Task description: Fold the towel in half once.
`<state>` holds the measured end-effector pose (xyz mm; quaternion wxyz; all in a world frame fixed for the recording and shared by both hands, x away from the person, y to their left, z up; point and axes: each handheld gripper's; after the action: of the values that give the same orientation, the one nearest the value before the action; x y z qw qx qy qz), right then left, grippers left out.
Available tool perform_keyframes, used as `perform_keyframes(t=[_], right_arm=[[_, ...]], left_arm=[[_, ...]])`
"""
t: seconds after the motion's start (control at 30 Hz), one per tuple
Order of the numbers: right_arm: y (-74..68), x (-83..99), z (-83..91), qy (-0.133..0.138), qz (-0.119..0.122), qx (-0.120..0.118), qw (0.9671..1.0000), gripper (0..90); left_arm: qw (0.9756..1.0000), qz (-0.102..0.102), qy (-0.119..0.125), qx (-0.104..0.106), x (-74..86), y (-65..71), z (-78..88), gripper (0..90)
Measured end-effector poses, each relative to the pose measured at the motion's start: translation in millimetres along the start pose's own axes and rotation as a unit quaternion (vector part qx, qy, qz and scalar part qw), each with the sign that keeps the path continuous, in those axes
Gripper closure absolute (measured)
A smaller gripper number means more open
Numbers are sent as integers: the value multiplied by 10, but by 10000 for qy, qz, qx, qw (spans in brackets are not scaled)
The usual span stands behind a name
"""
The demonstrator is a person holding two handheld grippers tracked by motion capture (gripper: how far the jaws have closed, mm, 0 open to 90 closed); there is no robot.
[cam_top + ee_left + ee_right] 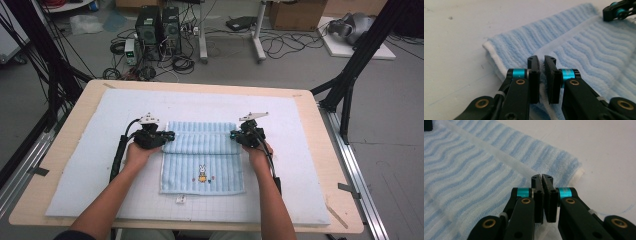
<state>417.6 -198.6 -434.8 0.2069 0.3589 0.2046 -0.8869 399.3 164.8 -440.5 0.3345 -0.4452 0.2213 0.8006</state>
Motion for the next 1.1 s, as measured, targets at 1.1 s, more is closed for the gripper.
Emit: perform_keyframes(t=[1.1], right_arm=[[-374, 719, 870, 851, -5, -674, 9941, 888]], left_arm=[[9952, -376, 714, 551, 339, 712, 701, 825]])
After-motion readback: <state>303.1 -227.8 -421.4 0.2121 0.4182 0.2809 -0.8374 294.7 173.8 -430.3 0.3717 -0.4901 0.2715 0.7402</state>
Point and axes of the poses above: each handheld gripper's, and its own axes: z roughly backward along the jaws, x roughly out of its underside, y roughly to its right, and after that the axes turned 10 degrees about -z, right-handed
